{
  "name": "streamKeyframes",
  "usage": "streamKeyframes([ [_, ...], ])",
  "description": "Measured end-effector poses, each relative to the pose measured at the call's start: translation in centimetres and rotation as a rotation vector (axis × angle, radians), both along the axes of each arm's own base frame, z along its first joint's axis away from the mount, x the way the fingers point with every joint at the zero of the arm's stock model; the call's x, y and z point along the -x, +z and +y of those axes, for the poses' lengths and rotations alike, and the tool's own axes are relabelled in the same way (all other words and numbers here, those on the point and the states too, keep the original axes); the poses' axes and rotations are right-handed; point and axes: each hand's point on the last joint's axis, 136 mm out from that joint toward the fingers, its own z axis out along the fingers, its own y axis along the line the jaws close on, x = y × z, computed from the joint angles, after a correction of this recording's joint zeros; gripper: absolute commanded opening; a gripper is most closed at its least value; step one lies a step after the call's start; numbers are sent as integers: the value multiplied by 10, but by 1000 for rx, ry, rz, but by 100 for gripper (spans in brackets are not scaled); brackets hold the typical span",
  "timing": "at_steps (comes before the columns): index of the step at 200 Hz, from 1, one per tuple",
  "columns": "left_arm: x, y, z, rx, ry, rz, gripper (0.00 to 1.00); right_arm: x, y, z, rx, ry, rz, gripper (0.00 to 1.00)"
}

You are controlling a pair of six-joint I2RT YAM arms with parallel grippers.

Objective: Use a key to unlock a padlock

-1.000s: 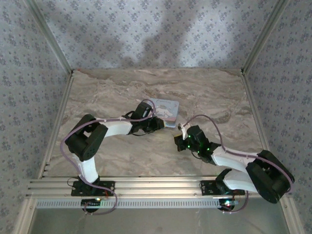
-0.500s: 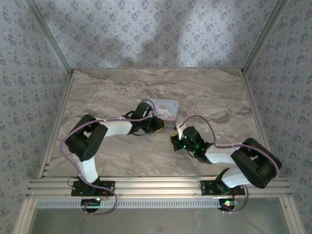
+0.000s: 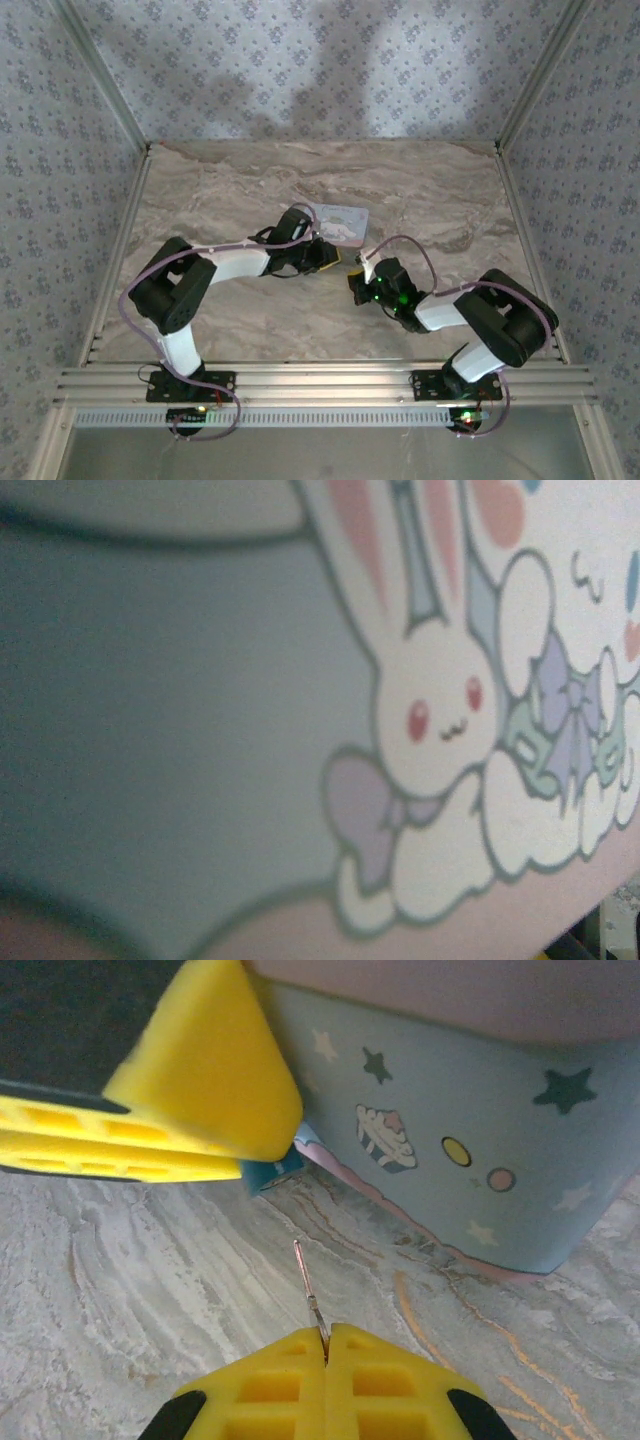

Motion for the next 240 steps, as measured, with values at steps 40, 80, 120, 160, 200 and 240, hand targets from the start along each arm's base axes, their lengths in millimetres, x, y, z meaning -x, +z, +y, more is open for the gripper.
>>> streamKeyframes([
  [40, 0, 1, 0, 2, 0, -2, 19, 0, 0, 2, -6, 14, -5, 0],
  [80, 0, 1, 0, 2, 0, -2, 19, -1, 4, 6, -24, 27, -16, 0],
  [120, 0, 1, 0, 2, 0, -2, 19, -1, 7, 7, -33, 32, -22, 0],
  [160, 0, 1, 0, 2, 0, -2, 19, -2, 7, 7, -33, 32, -22, 0],
  [200, 0, 1, 0, 2, 0, -2, 19, -6, 10, 7, -35, 30, -36, 0],
  [240, 0, 1, 0, 2, 1, -2, 19, -9, 12, 8, -34, 29, -41, 0],
])
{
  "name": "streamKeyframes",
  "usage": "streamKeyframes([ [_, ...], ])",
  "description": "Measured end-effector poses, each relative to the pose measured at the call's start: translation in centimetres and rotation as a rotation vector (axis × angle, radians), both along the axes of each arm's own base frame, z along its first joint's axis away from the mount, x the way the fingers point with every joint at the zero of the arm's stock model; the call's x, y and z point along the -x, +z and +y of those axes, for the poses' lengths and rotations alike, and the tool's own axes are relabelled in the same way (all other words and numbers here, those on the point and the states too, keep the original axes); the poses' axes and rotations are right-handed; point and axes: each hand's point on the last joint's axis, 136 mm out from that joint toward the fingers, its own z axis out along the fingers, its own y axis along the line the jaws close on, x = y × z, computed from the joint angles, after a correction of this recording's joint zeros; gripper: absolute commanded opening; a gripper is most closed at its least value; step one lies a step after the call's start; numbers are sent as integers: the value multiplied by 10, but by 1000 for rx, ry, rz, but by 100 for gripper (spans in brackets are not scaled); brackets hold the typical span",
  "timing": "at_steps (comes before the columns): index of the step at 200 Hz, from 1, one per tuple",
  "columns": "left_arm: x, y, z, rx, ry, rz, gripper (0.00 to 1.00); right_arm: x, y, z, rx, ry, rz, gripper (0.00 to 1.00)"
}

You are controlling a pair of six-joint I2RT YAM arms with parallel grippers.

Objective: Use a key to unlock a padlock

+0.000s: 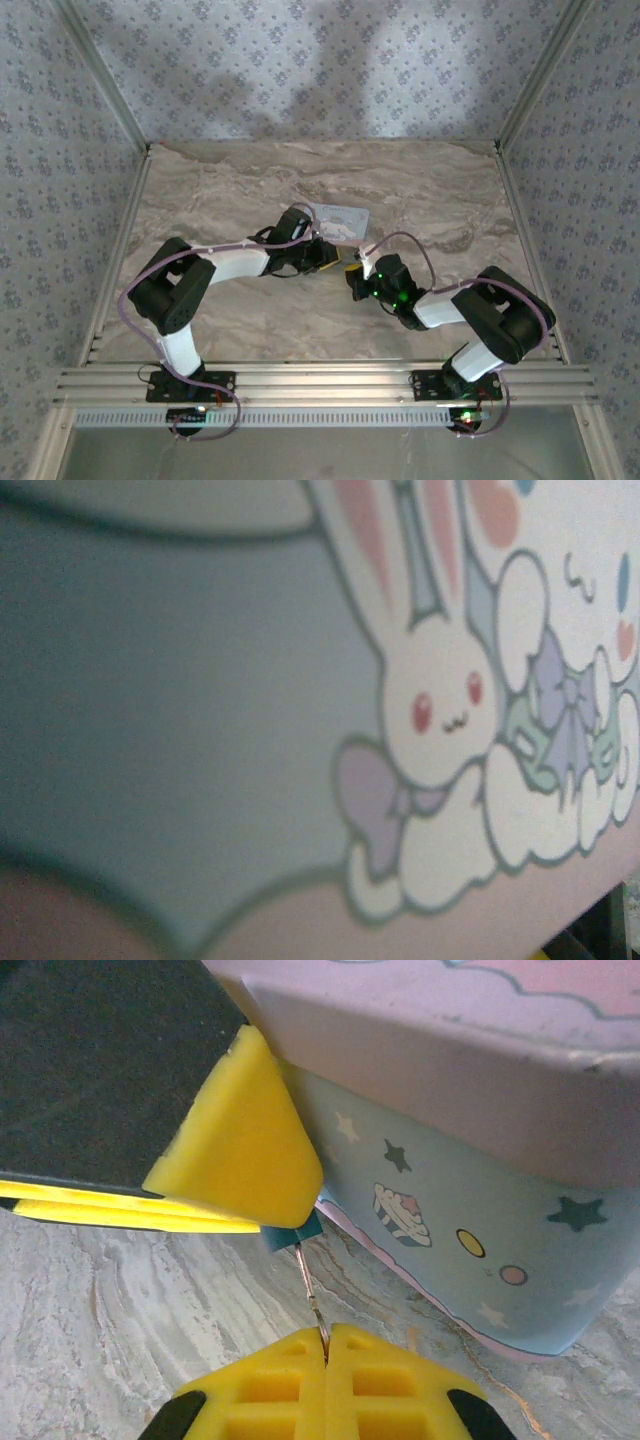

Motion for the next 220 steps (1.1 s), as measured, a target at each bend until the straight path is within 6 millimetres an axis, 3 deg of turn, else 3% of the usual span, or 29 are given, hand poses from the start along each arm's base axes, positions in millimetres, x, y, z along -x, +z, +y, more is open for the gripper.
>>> streamKeyframes([
  [220, -1, 2, 1, -2, 10, 8, 19, -3, 2, 4, 10, 31, -38, 0],
])
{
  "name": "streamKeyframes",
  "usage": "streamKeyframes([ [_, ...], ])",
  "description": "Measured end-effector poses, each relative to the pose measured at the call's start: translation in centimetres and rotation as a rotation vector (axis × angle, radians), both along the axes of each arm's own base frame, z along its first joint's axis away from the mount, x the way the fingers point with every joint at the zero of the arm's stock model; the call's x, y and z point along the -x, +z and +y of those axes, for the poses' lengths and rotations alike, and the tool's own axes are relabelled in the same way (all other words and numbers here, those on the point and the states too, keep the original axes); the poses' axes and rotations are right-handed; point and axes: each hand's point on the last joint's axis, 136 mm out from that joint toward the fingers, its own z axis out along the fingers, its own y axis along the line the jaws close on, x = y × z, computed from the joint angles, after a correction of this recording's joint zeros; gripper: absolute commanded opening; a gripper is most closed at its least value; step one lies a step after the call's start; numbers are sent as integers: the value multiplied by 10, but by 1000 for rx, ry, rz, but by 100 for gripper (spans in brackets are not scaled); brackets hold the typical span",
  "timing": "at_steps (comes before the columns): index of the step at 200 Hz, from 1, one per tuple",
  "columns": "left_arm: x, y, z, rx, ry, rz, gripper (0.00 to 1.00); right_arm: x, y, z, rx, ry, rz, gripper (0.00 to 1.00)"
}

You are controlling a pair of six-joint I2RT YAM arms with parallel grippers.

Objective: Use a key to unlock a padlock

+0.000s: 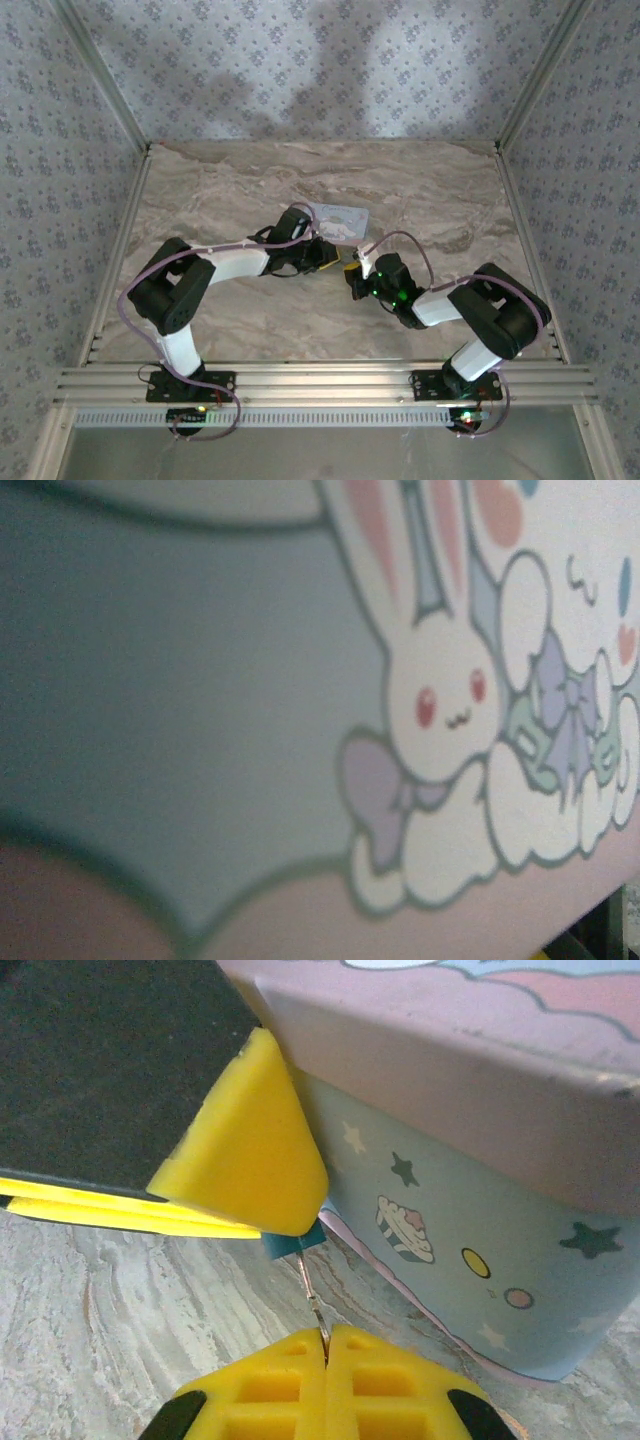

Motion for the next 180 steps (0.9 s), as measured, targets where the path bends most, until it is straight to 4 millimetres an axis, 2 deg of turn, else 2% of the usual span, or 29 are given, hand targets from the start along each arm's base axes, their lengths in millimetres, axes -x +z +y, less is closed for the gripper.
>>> streamKeyframes([
  [115, -5, 9, -2, -8, 8, -2, 19, -7, 8, -2, -2, 4, -54, 0],
  [180, -6, 10, -1, -17, 14, -1, 19, -12, 6, -2, 14, 18, -70, 0],
])
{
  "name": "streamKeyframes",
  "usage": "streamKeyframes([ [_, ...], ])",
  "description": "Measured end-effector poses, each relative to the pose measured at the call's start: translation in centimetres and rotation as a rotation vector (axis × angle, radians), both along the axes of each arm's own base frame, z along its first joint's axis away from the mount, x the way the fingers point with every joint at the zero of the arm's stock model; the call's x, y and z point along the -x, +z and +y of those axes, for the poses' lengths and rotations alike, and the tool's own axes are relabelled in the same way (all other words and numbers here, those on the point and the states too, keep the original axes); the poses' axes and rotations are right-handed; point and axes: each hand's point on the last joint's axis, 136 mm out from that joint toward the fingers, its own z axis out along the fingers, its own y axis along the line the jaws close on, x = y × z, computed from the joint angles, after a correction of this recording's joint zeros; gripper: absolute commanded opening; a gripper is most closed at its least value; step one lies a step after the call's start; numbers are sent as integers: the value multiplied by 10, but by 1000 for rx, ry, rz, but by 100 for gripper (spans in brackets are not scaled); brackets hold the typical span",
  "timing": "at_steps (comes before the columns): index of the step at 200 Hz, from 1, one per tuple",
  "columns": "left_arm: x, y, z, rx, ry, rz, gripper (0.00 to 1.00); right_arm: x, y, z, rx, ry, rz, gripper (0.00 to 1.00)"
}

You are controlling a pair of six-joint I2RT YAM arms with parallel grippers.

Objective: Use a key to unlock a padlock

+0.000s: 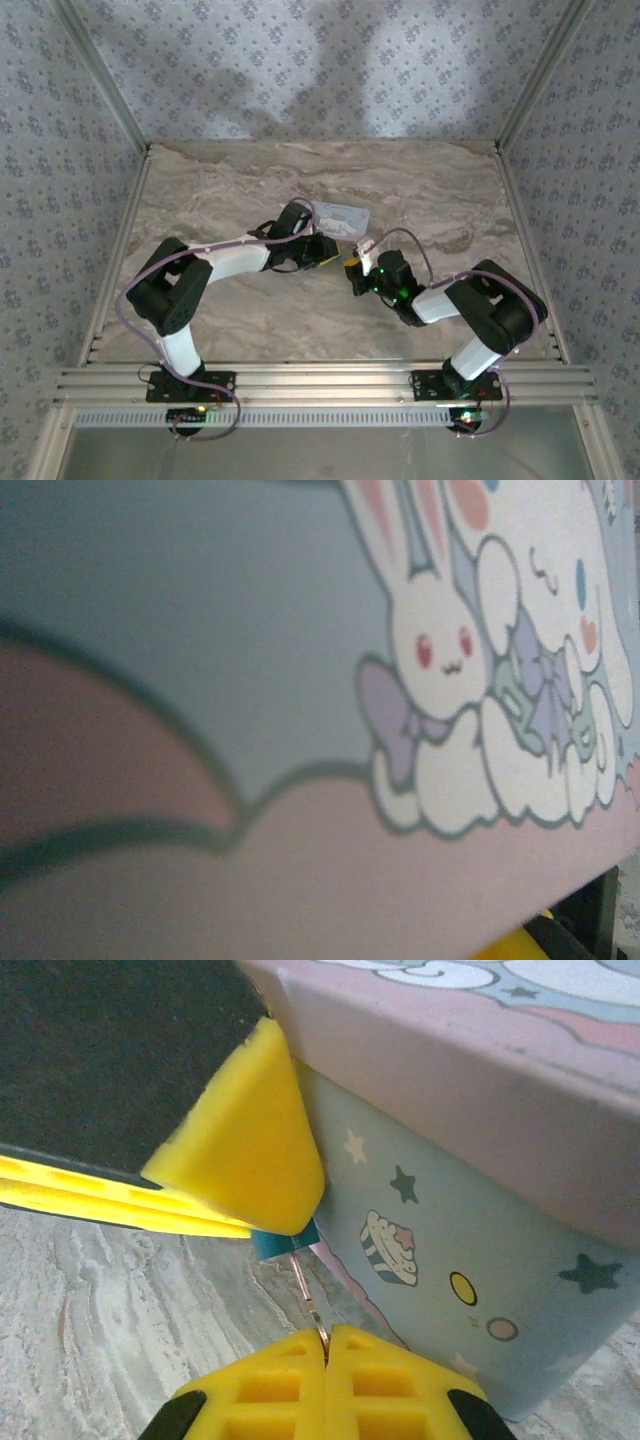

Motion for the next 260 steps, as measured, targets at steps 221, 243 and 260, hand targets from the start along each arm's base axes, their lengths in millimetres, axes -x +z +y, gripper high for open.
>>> streamKeyframes([
  [221, -4, 3, 1, -2, 18, -18, 19, -5, 5, 4, -111, 42, 76, 0],
  [243, -6, 4, 2, -4, 23, -21, 19, -6, 5, 5, -112, 45, 78, 0],
  [260, -6, 5, 2, -4, 27, -26, 19, -7, 6, 6, -114, 48, 77, 0],
])
